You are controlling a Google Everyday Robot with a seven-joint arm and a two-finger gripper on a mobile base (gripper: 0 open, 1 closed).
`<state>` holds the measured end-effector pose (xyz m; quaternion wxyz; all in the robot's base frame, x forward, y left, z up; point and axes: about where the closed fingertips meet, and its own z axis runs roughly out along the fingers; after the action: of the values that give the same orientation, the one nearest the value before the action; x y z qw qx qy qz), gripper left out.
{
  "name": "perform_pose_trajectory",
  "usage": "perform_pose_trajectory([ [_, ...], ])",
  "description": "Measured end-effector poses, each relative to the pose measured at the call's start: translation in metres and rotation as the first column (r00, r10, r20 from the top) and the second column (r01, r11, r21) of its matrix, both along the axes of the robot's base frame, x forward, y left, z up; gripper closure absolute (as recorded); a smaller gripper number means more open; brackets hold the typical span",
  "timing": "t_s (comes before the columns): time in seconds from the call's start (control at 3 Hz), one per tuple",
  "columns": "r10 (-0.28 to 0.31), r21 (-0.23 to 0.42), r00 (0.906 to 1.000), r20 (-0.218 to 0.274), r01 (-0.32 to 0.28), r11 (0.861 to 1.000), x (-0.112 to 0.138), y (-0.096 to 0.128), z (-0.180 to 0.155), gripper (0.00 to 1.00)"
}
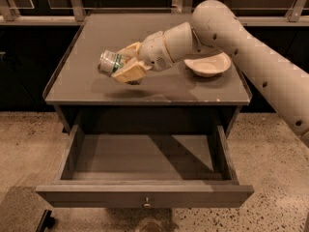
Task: Pick 7up can from top drawer and place on counter
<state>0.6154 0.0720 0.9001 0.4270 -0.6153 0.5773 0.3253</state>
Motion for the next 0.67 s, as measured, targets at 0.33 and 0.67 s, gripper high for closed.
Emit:
perform_pose_trajectory([
  [0.33, -0.009, 0.006, 0.9999, 0.005, 0.009, 1.0, 0.0028, 0.0015, 0.0014, 0.81],
  [0.67, -0.009, 0.006, 0.9999, 0.005, 0.009, 1.0, 0.0028, 0.0015, 0.0014, 0.58],
])
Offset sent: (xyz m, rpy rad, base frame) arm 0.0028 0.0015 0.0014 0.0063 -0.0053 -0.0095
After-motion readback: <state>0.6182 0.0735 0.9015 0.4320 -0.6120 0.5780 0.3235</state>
